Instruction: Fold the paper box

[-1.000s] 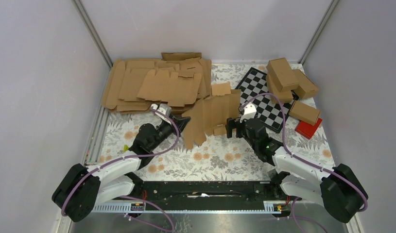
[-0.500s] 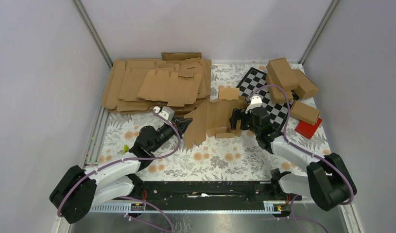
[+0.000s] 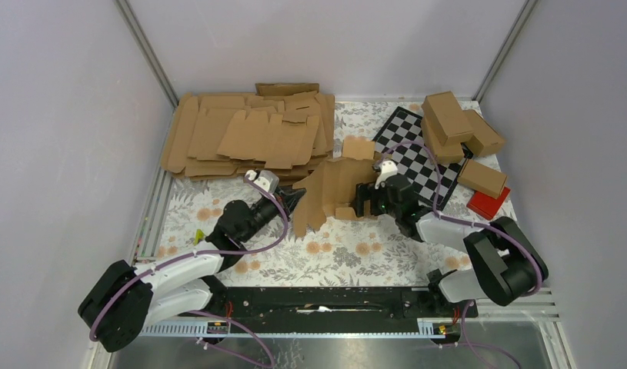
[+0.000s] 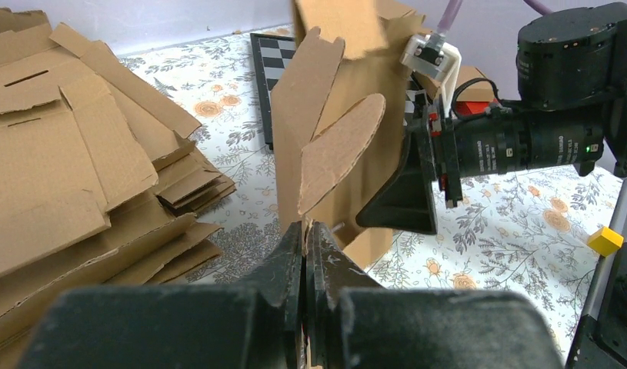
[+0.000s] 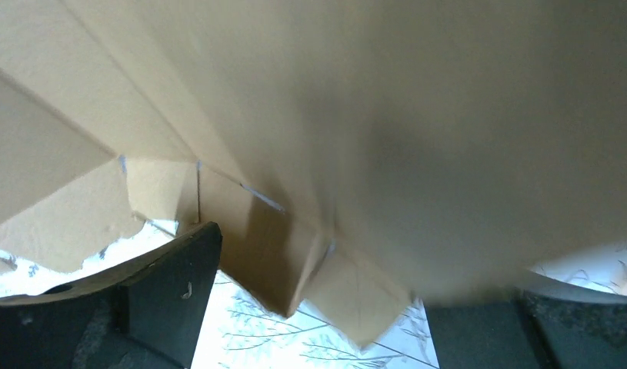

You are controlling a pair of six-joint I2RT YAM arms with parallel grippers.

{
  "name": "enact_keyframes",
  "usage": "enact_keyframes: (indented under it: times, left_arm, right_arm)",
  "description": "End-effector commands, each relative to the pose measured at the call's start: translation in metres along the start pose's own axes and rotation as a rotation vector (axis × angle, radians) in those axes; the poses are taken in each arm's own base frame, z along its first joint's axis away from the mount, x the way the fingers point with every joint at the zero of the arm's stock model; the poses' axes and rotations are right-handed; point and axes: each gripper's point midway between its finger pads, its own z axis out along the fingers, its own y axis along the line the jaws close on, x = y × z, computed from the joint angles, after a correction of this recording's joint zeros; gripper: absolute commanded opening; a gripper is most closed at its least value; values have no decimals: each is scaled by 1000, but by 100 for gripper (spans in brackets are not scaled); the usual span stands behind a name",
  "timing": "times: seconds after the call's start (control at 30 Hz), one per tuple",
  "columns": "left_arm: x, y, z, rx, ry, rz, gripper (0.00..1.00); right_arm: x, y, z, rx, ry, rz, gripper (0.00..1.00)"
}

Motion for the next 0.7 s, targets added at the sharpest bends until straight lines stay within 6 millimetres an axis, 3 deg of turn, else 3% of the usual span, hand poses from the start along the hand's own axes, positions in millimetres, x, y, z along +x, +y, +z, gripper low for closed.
enact_keyframes:
  times: [0.0,0.13,0.37,0.67]
  left_arm:
    - [-19,-3,4,8,-70,21,0]
    - [-17,-1,4,-3,-68,22,0]
    - [-13,-2,6,9,-62,10,0]
    - [-8,-4,8,24,-57,1,0]
  right_arm:
    - [16,26,6,-24,75,-146,99]
    - [29,34,3,-17,103,-198,100]
    - [30,42,-5,-55,68,-201,100]
    - [40,56,7,17,119,-363,100]
